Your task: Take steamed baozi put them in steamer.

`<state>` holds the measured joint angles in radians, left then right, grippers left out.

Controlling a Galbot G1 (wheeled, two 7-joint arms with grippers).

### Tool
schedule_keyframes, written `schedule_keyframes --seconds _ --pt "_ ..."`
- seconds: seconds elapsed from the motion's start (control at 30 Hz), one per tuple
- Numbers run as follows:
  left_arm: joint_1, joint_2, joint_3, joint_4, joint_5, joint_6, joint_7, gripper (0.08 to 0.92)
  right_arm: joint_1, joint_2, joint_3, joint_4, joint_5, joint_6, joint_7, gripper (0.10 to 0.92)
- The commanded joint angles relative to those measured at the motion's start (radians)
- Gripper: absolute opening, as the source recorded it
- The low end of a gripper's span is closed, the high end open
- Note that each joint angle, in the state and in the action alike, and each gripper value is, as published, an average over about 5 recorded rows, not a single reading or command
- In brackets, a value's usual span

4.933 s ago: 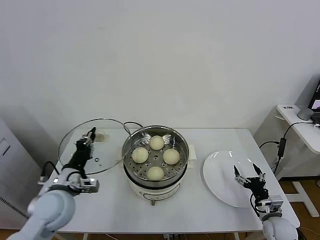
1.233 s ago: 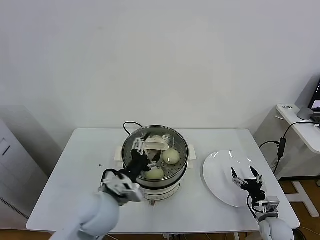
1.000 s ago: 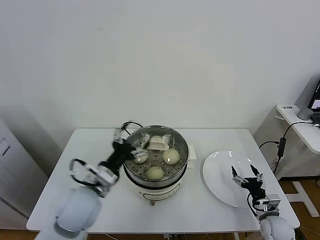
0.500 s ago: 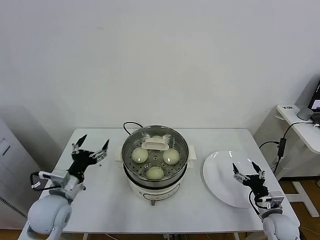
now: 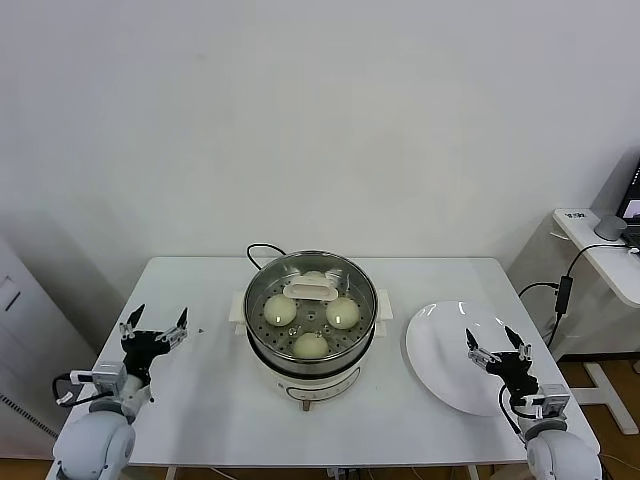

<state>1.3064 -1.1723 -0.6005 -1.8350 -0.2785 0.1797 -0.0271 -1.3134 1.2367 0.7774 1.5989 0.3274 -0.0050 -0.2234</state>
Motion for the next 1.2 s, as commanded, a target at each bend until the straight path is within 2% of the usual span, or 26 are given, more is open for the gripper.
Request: schedule_keyframes --seconds 0.03,1.2 --pt "0.016 -0.012 0.006 0.079 -0.016 -0.025 -0.007 0.823 -0.011 0.006 0.0 0.012 -0.009 -0.015 0.009 0.823" --pt "0.031 -0.031 0.032 0.046 -0.087 0.029 -0.002 0.823 0.008 0.015 -0.006 -0.015 -0.072 -0.022 0.007 0.823"
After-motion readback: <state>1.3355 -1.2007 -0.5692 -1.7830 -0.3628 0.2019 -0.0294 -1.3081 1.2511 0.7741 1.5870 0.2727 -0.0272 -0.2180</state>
